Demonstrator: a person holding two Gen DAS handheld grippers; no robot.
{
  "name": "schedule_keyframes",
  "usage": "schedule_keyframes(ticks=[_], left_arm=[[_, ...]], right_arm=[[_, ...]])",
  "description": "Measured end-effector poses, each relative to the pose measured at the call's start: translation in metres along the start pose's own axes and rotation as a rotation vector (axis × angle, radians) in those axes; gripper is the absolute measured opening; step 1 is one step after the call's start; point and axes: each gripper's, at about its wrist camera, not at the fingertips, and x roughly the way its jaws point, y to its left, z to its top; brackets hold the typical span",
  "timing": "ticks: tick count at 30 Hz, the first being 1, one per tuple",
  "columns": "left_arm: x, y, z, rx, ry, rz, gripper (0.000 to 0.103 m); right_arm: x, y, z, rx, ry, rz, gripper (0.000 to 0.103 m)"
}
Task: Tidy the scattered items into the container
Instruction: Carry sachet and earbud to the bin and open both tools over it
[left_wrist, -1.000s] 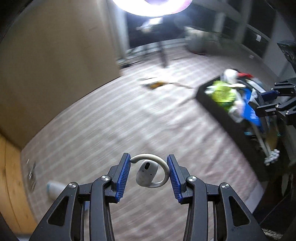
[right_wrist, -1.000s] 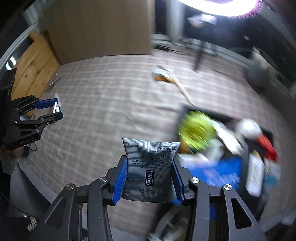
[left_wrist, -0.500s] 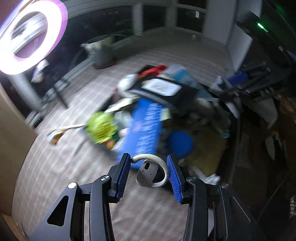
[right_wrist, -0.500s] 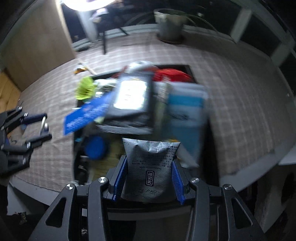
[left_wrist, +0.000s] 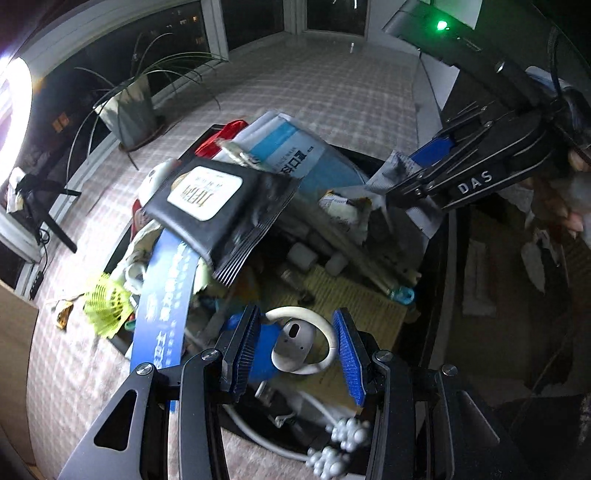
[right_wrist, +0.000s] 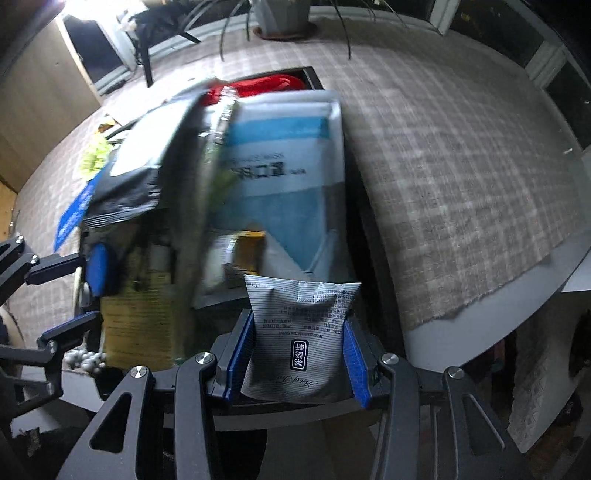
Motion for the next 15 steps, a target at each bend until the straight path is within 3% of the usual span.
schedule_keyframes(ticks=[3, 5, 7, 15], left_arm=[[0.008, -0.005, 0.005, 0.012, 0.013, 0.005, 0.046], [0.011, -0.006, 0.007, 0.013, 0.019, -0.001, 0.048], [0.014, -0.004, 0.009, -0.002, 0.035, -0.011, 0.057], [0.000, 0.014, 0.001, -0.055, 0.012, -0.010, 0.059]], right_arm=[[0.004, -0.006, 0.004, 0.002, 0.002, -0.003, 0.043], [0.004, -0.009, 0.005, -0.001, 0.000, -0.008, 0.050], [0.003, -0.009, 0.006, -0.009, -0.006, -0.025, 0.051], [-0.008, -0.010, 0.009, -0.009, -0.028, -0.015, 0.055]])
